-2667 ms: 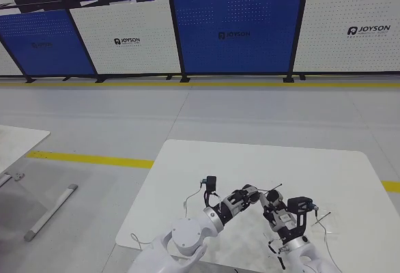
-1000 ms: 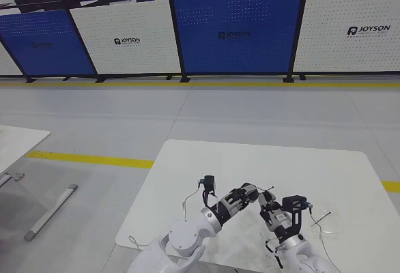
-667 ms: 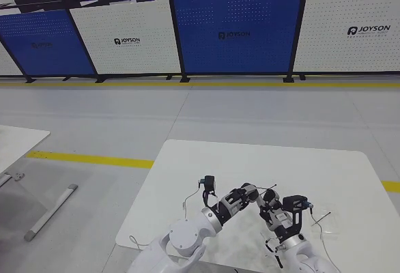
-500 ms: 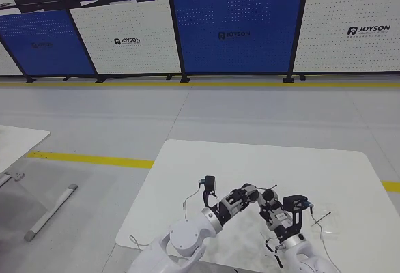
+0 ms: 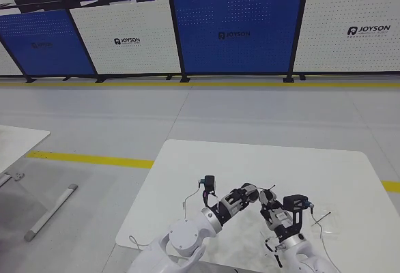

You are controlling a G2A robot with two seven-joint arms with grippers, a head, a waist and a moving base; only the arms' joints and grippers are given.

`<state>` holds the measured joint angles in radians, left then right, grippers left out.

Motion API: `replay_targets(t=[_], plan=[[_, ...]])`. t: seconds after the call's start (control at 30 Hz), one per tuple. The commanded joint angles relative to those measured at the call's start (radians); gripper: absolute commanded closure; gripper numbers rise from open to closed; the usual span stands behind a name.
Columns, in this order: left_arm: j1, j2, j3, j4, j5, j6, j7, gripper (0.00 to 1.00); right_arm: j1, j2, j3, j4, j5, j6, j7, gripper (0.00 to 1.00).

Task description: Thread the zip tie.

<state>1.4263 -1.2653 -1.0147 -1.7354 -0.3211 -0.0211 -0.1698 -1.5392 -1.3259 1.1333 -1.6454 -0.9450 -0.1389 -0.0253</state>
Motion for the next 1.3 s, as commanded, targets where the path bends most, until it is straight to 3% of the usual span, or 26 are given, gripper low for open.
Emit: replay_targets(t=[0.0, 1.27], plan=[[0.001, 0.000, -0.001, -0.002, -0.003, -0.005, 0.000, 1.00, 0.002, 0.000, -0.002, 0.005, 0.000, 0.000, 0.001, 1.00], [0.040, 0.004, -0.015, -0.047, -0.021, -0.084, -0.024, 1.00, 0.033, -0.004, -0.024, 0.051, -0.004, -0.022, 0.024, 1.00]])
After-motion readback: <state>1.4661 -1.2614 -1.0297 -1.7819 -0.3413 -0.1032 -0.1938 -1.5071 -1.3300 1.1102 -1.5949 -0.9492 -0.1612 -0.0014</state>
